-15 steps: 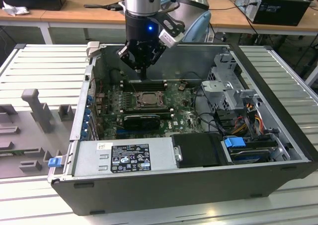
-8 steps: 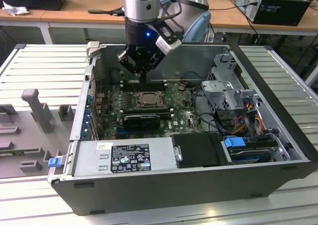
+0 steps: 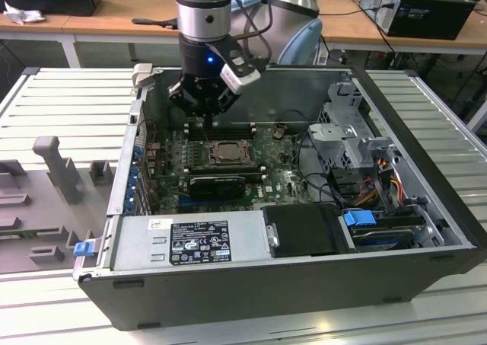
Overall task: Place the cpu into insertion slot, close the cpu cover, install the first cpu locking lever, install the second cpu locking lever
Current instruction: 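Install the first cpu locking lever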
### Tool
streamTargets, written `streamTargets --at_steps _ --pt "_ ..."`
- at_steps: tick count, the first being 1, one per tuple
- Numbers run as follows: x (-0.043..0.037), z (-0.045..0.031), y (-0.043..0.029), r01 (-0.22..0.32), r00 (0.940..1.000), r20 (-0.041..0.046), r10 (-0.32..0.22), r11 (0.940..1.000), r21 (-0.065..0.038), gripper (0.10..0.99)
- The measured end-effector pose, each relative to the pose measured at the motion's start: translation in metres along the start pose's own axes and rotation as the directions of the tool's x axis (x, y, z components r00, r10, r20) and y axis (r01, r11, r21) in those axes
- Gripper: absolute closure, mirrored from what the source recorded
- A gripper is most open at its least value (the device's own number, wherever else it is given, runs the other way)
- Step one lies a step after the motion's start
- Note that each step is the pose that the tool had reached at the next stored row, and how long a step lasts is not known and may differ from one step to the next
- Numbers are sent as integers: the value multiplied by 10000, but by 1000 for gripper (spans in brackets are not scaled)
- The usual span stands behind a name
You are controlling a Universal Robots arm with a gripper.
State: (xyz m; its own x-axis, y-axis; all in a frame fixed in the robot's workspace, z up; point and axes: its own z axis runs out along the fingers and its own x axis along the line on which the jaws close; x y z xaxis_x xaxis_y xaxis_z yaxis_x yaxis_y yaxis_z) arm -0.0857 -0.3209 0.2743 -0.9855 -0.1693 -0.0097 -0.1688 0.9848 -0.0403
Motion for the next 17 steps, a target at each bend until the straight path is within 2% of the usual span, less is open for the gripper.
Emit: streamTargets --at_steps 3,4,9,10,12,14,16,17 --pt "119 4 21 -3 10000 46 3 10000 4 980" --pt "162 8 34 -6 10000 63 6 10000 -27 980" --pt "230 63 76 -179 9998 57 179 9998 -40 980" --pt "243 76 93 -188 9998 62 188 9998 -75 980" --pt "256 99 115 -231 9997 84 233 9995 -219 980" --pt "257 112 119 -305 9995 86 307 9992 -258 980" --pt "254 133 162 -318 9994 102 322 9988 -380 980" --pt "250 139 186 -317 9994 106 322 9987 -408 980"
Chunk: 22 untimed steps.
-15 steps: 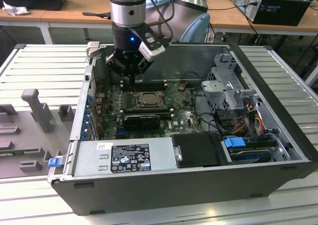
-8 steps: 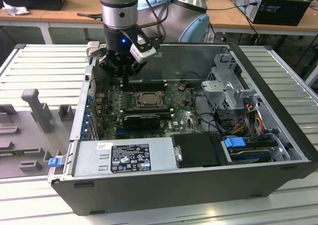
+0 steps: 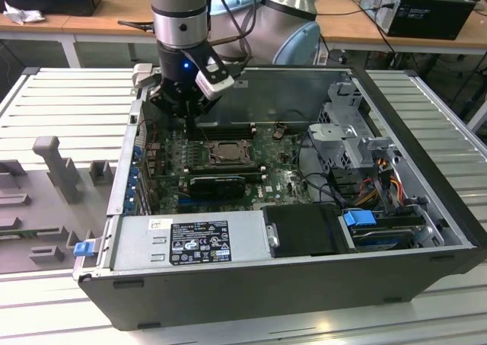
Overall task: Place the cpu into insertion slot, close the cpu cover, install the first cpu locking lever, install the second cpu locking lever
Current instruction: 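Install the first cpu locking lever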
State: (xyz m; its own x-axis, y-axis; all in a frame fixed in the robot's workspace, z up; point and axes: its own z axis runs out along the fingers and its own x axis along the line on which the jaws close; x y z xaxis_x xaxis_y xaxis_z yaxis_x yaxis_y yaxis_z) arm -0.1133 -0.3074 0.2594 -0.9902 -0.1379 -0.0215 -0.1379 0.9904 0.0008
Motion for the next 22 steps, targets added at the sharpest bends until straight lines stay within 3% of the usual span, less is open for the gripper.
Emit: streamTargets --at_steps 6,7,9,10,12,13,14,20,22 --pt "-17 33 145 -1 10000 6 1 10000 -37 980" --pt "-24 49 200 -4 10000 5 4 10000 -37 980" --pt "-125 72 210 -32 10000 -10 32 10000 -39 980" --pt "-228 80 218 -67 10000 -13 67 10000 -37 980" --pt "-319 85 216 -127 9999 -14 127 9999 -36 980" --pt "-433 94 205 -171 9999 -22 171 9998 -36 980" --pt "-485 102 199 -206 9998 -28 206 9998 -36 980" --pt "-754 140 159 -360 9993 -70 359 9993 -37 980" --pt "-760 143 160 -504 9987 -69 504 9987 -35 980"
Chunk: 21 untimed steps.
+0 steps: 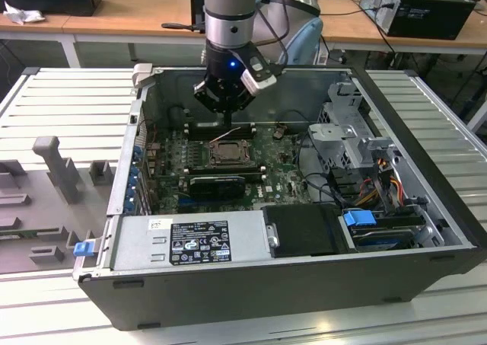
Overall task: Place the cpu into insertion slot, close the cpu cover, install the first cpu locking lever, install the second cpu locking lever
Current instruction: 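Install the first cpu locking lever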
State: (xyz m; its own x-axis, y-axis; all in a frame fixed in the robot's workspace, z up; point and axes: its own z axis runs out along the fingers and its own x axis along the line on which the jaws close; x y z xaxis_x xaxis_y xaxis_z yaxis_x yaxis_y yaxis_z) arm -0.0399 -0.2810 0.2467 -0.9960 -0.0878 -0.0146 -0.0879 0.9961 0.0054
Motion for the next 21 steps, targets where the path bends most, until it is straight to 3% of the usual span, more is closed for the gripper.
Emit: streamTargets --at_steps 4,9,14,17,21 --pt "0 35 0 -614 9981 10 614 9980 -137 980" --pt "-1 135 31 -628 9980 10 628 9979 -179 980" --pt "-43 188 54 -630 9980 14 631 9976 -299 980" --pt "-48 193 0 -635 9979 31 641 9929 -1004 980" --pt "-46 195 -24 -635 9979 29 640 9939 -905 980"
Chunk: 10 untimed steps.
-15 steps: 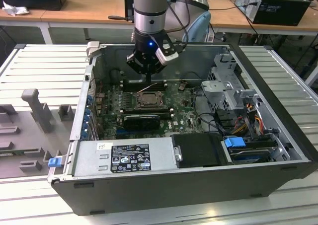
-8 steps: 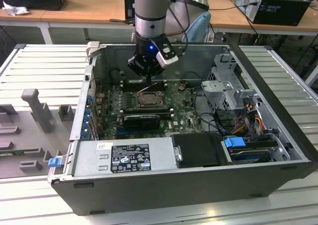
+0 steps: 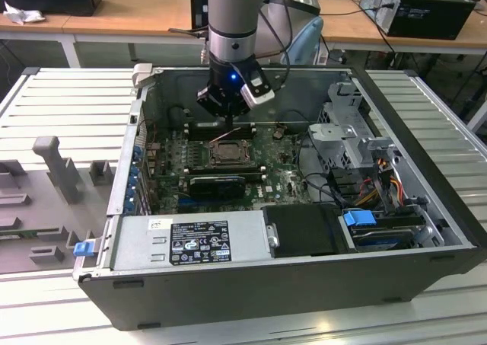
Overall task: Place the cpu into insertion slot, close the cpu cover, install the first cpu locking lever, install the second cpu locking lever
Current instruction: 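Install the first cpu locking lever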
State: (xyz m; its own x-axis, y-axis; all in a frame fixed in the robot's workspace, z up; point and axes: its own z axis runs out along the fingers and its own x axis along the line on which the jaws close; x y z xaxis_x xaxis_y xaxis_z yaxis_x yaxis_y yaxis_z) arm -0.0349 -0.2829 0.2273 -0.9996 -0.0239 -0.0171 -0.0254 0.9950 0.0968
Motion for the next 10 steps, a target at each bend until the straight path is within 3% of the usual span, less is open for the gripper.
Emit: streamTargets --at_steps 7,10 --pt "-30 39 -5 361 9993 -37 -361 9993 26 980" --pt "-112 101 -16 433 9991 -44 -433 9991 27 980"
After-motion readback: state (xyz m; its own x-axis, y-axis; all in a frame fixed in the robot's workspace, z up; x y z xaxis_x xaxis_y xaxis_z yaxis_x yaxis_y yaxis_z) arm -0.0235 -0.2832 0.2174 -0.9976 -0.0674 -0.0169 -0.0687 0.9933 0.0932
